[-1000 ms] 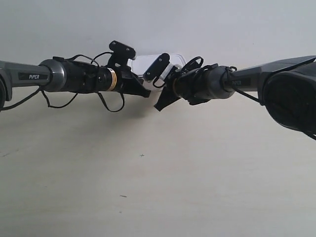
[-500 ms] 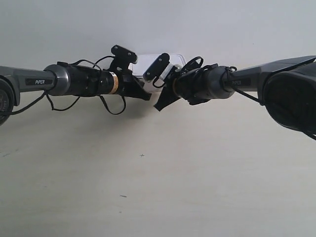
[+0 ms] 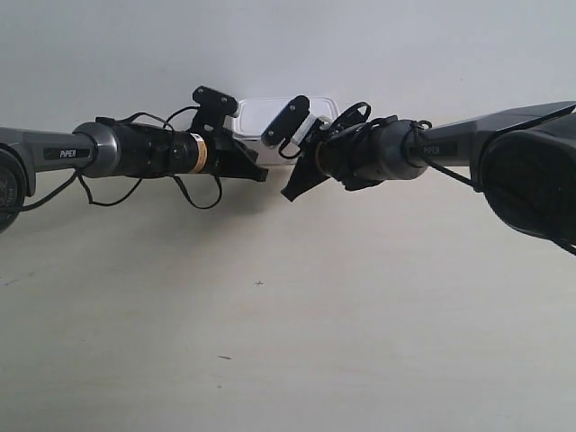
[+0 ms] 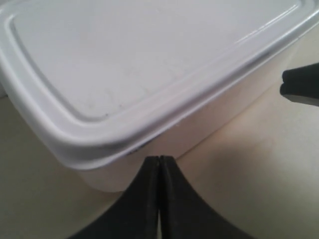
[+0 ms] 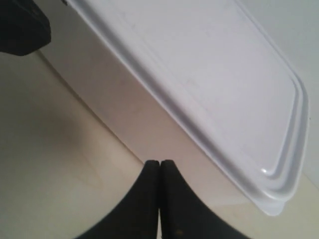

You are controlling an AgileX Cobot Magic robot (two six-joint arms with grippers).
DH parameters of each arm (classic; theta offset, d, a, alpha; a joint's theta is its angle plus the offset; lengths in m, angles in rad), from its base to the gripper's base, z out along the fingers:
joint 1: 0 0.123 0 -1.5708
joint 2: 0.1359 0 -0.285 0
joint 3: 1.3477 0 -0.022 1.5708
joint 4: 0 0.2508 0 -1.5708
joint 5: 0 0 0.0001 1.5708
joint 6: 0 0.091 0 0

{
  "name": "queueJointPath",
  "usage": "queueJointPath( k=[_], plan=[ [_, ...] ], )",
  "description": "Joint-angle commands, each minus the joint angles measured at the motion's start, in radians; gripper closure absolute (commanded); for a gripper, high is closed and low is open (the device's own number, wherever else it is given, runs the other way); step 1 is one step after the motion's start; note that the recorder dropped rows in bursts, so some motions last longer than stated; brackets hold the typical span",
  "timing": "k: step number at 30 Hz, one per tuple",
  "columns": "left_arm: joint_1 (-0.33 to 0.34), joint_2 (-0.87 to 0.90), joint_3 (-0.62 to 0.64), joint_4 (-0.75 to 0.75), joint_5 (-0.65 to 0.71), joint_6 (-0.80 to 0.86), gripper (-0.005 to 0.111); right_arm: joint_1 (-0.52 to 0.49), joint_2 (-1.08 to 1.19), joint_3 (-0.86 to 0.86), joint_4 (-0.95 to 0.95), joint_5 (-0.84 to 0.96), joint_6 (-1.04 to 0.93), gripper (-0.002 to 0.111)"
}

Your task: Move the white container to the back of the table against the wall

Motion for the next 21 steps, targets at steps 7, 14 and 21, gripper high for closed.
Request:
queueJointPath(
  k=[7, 14, 21],
  plan=[
    [0.009, -0.006, -0.019, -0.013, 0.017, 0.001, 0.107, -0.018, 0.009, -0.049, 0.0, -0.017, -0.006, 0.108],
    [0.009, -0.006, -0.019, -0.013, 0.003, 0.003, 0.107, -0.018, 0.027, -0.065, 0.0, 0.005, -0.006, 0.108],
    [0.009, -0.006, -0.019, 0.005, 0.003, -0.002, 0.107, -0.02, 0.028, -0.065, 0.0, 0.033, -0.017, 0.108]
  ],
)
